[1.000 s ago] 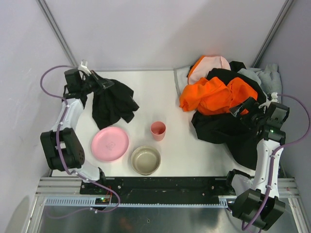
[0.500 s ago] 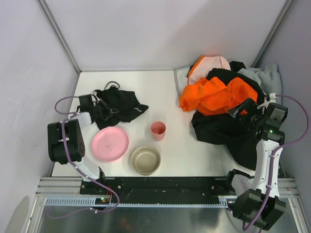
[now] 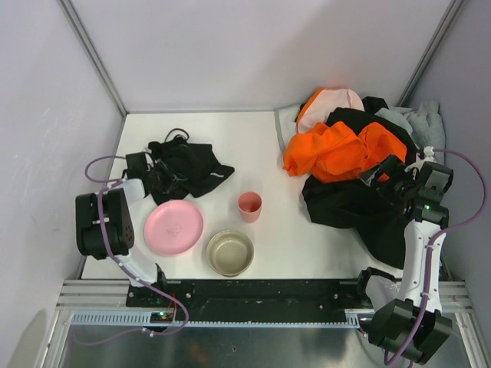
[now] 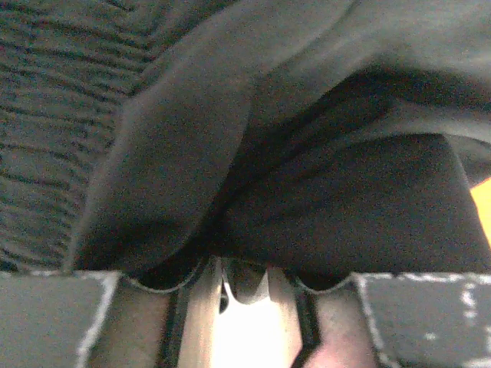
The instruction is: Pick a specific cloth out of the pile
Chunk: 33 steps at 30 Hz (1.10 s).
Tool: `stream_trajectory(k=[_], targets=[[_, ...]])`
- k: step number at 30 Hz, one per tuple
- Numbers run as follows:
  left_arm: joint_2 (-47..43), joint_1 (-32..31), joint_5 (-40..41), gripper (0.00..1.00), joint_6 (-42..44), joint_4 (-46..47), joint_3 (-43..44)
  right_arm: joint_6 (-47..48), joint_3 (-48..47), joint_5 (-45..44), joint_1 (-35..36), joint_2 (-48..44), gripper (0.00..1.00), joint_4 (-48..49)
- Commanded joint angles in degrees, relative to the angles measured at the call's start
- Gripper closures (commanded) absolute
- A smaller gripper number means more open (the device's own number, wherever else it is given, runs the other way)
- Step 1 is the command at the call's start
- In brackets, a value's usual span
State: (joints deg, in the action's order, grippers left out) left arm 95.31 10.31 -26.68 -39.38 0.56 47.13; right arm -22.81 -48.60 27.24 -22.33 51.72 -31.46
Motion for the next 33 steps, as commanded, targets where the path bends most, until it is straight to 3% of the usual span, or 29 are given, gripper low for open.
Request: stream_trajectory(k=[1,4,10,13,19,33], targets=[[-6.09,0.42,0.26,0.63,1.0,-0.15,0.7,0.42,-0.09,-0.25,0.58,-1.06,0.01,1.53],[-9.59,0.42,-1.26,0.53,0.6,-0.14,0.19,0.78,-0.09,-0.45,0.61,-1.29,0.01,1.31],[-18.84,0.41,-1.97,0.18,-0.96,-0.19,-2.15,1.06,-0.13,-0.58,0.54,-1.59,0.01,1.11],[-22.69,0.42,-1.98,0.09,-1.94,-0.18,-3.38,1.06,-0.1,-0.41,0.61,-1.7,0.01,1.14],[-25.5,0.4,-4.06,0.01,-3.55,-0.18,-4.57,1.18,-0.1,-0.08,0.74,-1.52,0.01,1.0],[-25.83,0.26,-10.14,0.0,-1.8,-0.2,-4.64,0.08,-0.07,-0.98,7.01,0.43,0.01,2.3]])
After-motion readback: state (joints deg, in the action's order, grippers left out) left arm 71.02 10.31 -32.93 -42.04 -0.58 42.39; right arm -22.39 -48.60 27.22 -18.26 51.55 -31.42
